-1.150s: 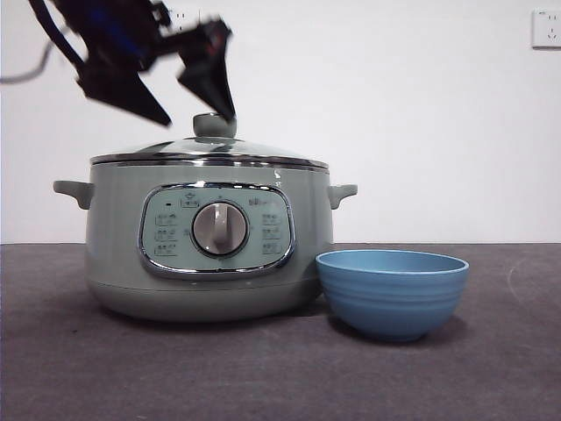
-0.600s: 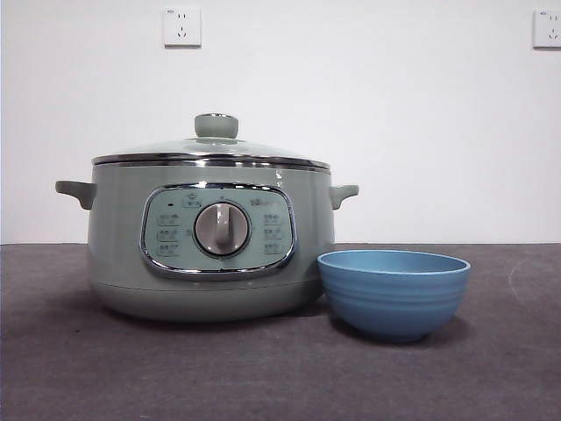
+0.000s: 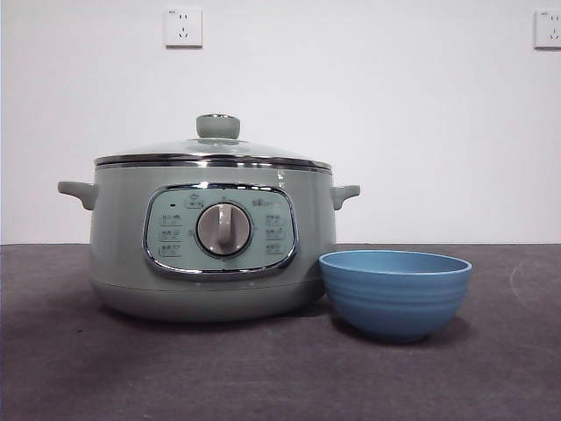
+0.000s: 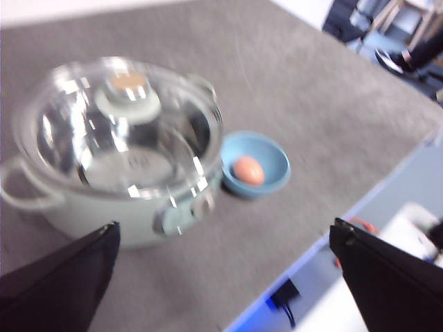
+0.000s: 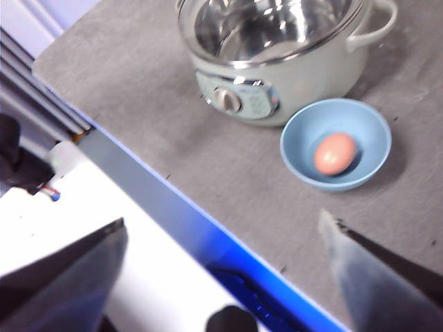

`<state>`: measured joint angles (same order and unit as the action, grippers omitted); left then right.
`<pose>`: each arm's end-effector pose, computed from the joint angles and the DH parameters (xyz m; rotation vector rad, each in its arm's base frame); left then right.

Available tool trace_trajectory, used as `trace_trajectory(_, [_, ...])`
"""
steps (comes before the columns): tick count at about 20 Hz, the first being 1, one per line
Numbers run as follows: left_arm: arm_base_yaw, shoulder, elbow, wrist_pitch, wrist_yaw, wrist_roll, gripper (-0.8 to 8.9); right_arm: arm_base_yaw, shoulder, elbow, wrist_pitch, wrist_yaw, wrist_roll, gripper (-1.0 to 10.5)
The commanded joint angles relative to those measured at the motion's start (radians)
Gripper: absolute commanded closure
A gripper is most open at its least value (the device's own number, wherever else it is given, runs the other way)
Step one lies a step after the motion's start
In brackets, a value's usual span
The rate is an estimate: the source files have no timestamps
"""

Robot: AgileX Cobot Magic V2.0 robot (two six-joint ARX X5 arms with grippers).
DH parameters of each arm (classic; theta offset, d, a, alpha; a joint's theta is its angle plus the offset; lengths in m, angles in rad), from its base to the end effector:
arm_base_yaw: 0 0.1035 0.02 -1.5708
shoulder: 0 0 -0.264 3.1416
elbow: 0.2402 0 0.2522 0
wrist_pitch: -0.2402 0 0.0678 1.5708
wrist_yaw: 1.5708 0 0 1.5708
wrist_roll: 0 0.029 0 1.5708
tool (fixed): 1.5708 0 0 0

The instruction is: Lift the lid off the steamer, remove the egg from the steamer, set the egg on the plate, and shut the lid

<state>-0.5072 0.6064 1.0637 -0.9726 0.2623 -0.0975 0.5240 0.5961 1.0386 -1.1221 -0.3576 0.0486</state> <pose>0.0660 -0.0453 0.3687 -0.0261 0.5600 -0.7255 0.0565 0.0443 0.3511 -0.0147 0.7192 0.8292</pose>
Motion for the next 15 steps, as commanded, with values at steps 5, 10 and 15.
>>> trace_trajectory(5, [-0.003, 0.001, -0.008, -0.049, 0.01, -0.014, 8.19, 0.003, -0.002, -0.006, -0.032, -0.008, 0.006, 9.5])
trace_trajectory(10, [-0.003, 0.001, -0.008, -0.048, 0.006, -0.011, 8.18, 0.002, -0.002, -0.006, -0.031, -0.007, 0.006, 9.5])
trace_trajectory(15, [-0.003, 0.001, -0.008, -0.048, 0.005, -0.011, 8.17, 0.002, -0.002, -0.006, -0.032, -0.003, 0.006, 9.5])
